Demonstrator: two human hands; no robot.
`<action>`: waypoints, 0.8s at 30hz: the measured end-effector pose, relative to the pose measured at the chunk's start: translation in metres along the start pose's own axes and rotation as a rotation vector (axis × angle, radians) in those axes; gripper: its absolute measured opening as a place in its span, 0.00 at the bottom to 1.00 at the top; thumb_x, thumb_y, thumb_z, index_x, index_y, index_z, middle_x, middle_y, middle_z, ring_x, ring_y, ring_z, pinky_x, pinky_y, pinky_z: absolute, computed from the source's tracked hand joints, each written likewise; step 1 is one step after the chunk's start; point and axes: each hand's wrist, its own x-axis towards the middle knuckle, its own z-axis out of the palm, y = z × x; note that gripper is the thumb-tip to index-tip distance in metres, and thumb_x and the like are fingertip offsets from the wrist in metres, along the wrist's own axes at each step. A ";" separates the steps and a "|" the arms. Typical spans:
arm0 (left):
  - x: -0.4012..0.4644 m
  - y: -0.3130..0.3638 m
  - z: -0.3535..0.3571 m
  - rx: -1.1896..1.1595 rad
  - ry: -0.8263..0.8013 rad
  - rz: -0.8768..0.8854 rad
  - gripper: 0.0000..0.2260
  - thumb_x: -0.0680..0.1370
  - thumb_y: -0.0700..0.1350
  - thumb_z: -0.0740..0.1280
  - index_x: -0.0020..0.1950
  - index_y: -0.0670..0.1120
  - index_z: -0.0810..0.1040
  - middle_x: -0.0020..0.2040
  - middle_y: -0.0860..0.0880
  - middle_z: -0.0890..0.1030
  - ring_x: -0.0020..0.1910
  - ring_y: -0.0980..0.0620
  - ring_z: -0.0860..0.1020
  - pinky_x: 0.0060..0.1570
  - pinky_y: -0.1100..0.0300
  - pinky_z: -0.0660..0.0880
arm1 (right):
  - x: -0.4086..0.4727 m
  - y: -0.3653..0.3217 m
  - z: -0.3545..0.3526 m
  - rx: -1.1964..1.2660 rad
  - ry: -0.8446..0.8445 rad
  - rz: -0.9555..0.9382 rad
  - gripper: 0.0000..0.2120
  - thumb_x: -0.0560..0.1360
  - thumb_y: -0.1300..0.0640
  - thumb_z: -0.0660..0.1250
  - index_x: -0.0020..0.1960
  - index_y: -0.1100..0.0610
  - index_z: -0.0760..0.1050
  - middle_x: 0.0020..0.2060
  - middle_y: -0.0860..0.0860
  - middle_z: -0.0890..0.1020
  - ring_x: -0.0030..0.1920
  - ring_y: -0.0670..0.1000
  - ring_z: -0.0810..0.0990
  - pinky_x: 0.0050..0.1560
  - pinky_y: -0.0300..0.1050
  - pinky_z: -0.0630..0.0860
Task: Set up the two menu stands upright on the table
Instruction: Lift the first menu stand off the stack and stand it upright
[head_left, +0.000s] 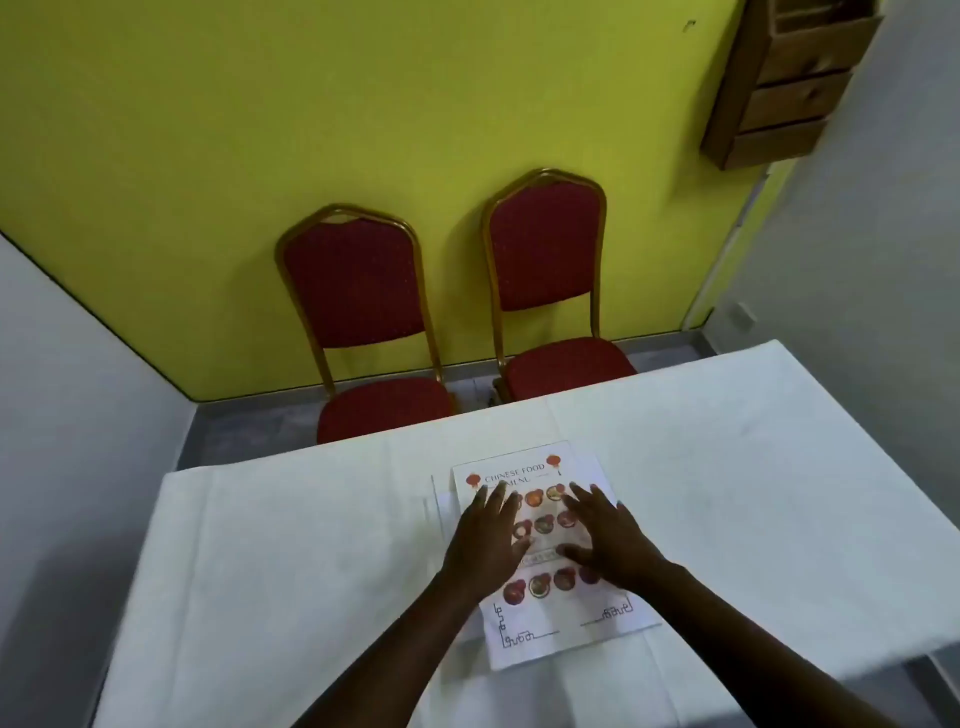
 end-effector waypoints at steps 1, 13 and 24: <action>-0.001 -0.003 0.006 0.009 -0.017 -0.023 0.31 0.78 0.60 0.58 0.76 0.49 0.54 0.78 0.47 0.53 0.77 0.43 0.49 0.74 0.47 0.53 | -0.001 -0.001 0.007 0.010 -0.006 0.009 0.38 0.75 0.37 0.61 0.77 0.50 0.52 0.78 0.47 0.50 0.78 0.52 0.45 0.76 0.58 0.46; -0.003 -0.004 0.027 -0.114 -0.072 -0.218 0.33 0.76 0.62 0.61 0.75 0.48 0.55 0.79 0.44 0.48 0.76 0.36 0.44 0.71 0.42 0.60 | -0.007 -0.002 0.031 0.169 0.144 0.123 0.31 0.73 0.39 0.67 0.72 0.47 0.65 0.78 0.50 0.54 0.77 0.51 0.50 0.74 0.50 0.58; 0.000 0.003 0.023 -0.542 0.102 -0.496 0.39 0.57 0.61 0.78 0.62 0.55 0.64 0.62 0.49 0.76 0.55 0.50 0.79 0.47 0.52 0.82 | 0.011 0.028 -0.004 0.577 0.159 0.181 0.27 0.61 0.54 0.80 0.55 0.54 0.72 0.49 0.47 0.83 0.47 0.47 0.83 0.41 0.35 0.79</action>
